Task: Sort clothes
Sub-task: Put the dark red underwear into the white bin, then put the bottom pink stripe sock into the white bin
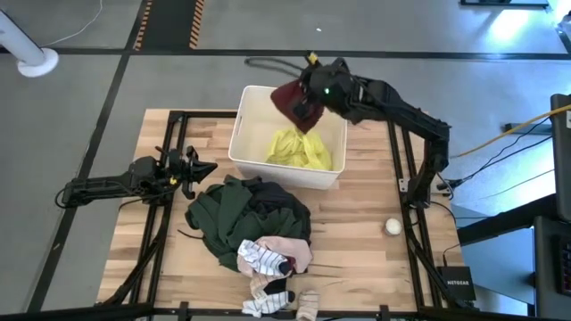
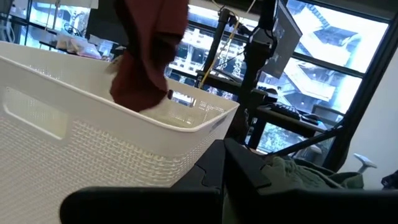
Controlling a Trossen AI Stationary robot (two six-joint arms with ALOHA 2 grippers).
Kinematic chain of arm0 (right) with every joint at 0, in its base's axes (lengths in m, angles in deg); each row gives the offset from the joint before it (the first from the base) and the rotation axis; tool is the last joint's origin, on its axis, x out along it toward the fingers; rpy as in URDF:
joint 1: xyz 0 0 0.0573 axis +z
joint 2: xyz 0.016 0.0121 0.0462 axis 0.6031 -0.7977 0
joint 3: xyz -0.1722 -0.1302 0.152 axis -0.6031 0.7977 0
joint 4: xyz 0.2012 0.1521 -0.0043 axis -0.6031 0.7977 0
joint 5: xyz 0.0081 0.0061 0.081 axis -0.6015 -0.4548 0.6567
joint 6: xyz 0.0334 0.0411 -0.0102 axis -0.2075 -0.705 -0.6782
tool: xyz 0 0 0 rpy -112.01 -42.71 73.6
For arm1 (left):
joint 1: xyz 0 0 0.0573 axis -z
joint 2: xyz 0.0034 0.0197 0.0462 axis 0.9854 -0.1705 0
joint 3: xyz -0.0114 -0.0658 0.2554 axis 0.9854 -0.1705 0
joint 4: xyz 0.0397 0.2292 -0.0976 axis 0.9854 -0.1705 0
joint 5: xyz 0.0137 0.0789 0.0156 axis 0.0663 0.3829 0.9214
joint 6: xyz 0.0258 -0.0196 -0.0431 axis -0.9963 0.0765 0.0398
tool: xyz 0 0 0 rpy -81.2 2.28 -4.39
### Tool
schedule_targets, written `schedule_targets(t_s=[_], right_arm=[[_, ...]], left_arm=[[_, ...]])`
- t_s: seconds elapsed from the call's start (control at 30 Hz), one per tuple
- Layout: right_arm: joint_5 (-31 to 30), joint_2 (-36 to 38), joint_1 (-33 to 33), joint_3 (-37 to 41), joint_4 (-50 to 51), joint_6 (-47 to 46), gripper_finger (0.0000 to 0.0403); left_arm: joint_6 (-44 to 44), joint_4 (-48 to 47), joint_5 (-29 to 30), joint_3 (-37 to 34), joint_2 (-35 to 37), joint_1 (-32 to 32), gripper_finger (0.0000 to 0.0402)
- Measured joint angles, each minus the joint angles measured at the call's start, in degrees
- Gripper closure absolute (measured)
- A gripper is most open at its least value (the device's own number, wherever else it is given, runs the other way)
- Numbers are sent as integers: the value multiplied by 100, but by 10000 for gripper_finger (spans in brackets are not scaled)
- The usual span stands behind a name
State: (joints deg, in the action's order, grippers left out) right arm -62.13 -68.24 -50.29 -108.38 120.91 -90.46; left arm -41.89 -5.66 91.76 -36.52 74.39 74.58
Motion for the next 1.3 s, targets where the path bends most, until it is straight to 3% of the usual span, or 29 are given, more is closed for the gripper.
schedule_targets(t_s=[0.2, 0.33, 0.6, 0.7, 0.8, 0.9, 1.3], right_arm=[[951, -115, -388, 2, 210, -1012, 346], [993, -140, -409, 2, 413, -1097, 312], [1314, -112, 54, 2, 1465, -1051, 225], [1729, -101, 365, 0, 1976, -1196, 210], [2326, -106, 865, 0, 2325, -1420, 206], [2531, -144, 1569, 0, 2418, -1572, 206], [1621, -670, 4344, 0, 2246, -2547, 205]], left_arm=[[92, 38, -1, 0, -2, 2, 401], [105, 105, -17, 0, 1, 1, 402], [135, 223, -178, 0, 3, -1, 402], [146, 215, -254, 0, 3, -1, 402], [149, 208, -259, 0, 3, 0, 402], [149, 198, -260, 0, 3, 0, 402], [149, 194, -258, -4, 3, -1, 402]])
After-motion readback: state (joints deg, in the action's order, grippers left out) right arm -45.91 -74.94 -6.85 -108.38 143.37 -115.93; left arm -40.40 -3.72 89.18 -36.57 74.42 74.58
